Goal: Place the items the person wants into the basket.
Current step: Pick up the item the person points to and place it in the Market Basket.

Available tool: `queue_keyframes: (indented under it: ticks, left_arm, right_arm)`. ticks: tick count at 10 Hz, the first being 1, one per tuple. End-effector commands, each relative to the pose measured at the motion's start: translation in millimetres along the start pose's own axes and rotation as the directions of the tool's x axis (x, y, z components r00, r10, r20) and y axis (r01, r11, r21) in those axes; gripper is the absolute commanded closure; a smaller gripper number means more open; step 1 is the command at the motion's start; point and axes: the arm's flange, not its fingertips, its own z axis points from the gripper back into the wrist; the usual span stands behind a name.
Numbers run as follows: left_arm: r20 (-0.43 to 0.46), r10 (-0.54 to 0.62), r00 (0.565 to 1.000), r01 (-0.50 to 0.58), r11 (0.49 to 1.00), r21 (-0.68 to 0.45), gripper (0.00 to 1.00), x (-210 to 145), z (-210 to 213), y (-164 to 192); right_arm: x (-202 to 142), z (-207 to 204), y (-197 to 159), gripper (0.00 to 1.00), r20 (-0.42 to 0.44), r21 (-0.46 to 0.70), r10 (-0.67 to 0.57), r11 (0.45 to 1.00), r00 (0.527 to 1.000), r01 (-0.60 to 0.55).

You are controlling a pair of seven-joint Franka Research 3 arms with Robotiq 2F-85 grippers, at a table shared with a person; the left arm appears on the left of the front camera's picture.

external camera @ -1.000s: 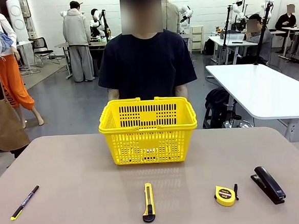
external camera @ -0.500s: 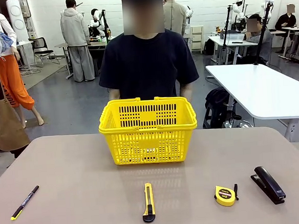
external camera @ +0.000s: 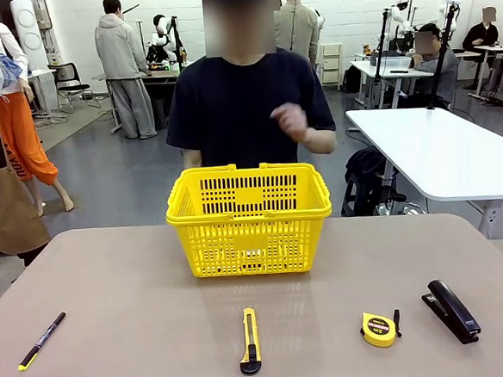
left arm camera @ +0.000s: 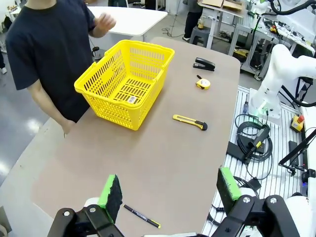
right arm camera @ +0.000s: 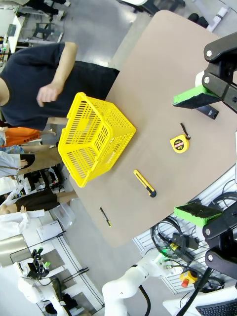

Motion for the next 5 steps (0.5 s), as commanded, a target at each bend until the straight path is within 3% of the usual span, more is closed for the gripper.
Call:
queue_keyframes:
  ticks: [1,5]
  left_arm:
    - [0.022,-0.026,0.999,0.026,1.000,-0.009,0.00,0.1,0.8,0.9]
    - [0.022,-0.026,0.999,0.026,1.000,-0.009,0.00,0.1,0.8,0.9]
  right_arm:
    - [-0.9,-2.3,-0.6,0.00,0.001,0.004,0.000,1.000,1.000,0.000]
    - [-0.9,-2.3,-0.6,0.00,0.001,0.004,0.000,1.000,1.000,0.000]
